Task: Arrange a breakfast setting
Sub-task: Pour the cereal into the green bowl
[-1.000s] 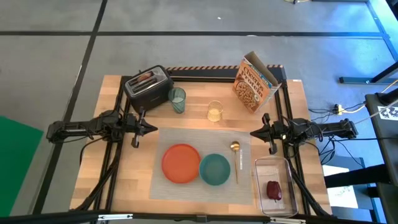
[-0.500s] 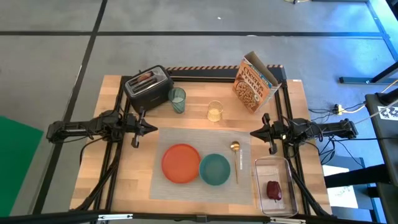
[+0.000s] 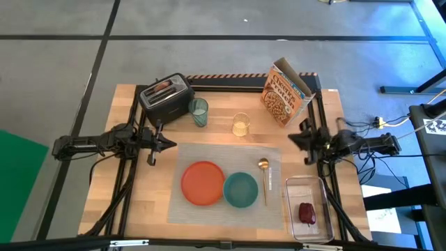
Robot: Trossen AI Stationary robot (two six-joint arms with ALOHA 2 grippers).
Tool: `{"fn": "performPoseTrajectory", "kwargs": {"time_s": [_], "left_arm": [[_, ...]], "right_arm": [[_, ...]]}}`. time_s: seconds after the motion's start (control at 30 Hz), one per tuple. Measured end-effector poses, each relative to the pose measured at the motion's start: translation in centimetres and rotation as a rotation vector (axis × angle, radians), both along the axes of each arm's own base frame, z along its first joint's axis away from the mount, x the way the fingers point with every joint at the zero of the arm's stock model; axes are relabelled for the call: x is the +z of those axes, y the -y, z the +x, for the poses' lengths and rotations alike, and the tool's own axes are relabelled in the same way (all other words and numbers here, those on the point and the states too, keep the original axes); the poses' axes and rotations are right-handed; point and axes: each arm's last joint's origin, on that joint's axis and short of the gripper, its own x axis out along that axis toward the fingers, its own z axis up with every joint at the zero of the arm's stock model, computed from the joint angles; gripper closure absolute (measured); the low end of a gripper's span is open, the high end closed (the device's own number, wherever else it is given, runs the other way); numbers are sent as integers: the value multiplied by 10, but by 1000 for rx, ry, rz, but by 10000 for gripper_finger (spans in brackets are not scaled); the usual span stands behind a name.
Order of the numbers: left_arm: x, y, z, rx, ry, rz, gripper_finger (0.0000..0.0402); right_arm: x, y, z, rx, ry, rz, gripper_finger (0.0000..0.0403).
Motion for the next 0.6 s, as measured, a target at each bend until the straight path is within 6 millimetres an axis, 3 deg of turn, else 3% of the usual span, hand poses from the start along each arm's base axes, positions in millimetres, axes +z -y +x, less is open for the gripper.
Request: {"fn": "performPoseTrajectory", "kwargs": {"time_s": [0.13, 0.3, 0.6], "left_arm": [[0, 0, 0, 3, 0, 6, 401], [0, -6, 0, 190, -15, 203, 401], [0, -9, -1, 315, -40, 336, 401]], "right_arm": [[15, 4, -8, -81, 174, 116, 402], [22, 6, -12, -80, 264, 178, 402], [23, 6, -14, -78, 285, 184, 402]]}}
